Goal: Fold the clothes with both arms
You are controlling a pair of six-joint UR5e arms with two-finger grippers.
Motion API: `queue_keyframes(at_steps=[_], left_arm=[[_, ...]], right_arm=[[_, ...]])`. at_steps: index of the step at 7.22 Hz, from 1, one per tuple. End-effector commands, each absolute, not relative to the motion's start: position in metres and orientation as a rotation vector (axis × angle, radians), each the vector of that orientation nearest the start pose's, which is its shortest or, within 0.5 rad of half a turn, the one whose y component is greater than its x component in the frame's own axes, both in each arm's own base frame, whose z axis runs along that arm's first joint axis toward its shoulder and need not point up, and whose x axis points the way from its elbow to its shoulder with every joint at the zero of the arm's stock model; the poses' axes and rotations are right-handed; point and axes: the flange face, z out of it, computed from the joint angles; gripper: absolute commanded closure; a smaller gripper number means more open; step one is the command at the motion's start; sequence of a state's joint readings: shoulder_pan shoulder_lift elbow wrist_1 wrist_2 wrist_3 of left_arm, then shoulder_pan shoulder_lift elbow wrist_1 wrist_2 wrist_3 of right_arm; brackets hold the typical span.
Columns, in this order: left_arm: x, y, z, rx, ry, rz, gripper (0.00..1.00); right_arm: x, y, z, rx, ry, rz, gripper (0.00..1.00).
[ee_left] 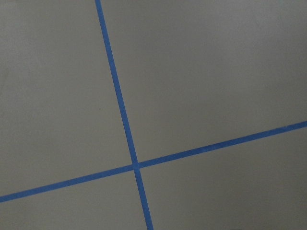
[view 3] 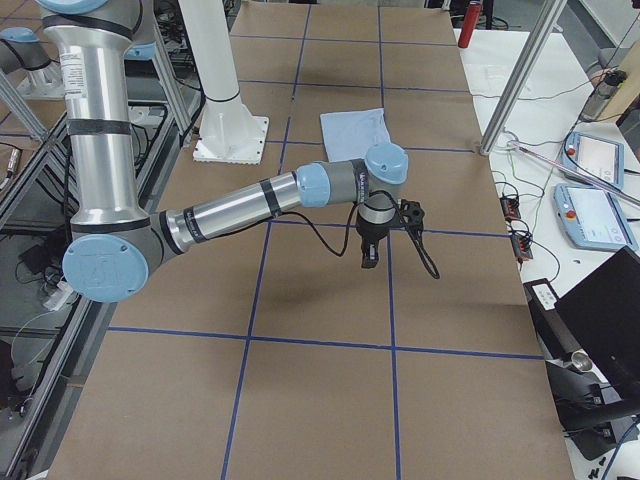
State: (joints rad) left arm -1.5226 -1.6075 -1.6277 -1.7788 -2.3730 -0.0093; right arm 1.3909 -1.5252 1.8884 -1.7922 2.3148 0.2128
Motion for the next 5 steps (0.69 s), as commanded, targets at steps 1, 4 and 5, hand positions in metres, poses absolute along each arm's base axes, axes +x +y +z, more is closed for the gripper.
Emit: queue_keyframes(at_steps=[1, 4, 5], left_arm=[[-0.038, -0.524, 0.589, 0.199, 0.82, 0.126, 0.0], [-0.043, -0.516, 0.577, 0.191, 0.814, 0.104, 0.0], [-0.045, -0.507, 0.56, 0.131, 0.807, 0.081, 0.0]], right_arm=[[-0.022, -0.493, 0.518, -0.033, -0.755, -0.016, 0.0], [-0.019, -0.492, 0.523, -0.025, -0.719, -0.02, 0.0], [-0.019, -0.493, 0.527, -0.032, -0.715, -0.018, 0.0]])
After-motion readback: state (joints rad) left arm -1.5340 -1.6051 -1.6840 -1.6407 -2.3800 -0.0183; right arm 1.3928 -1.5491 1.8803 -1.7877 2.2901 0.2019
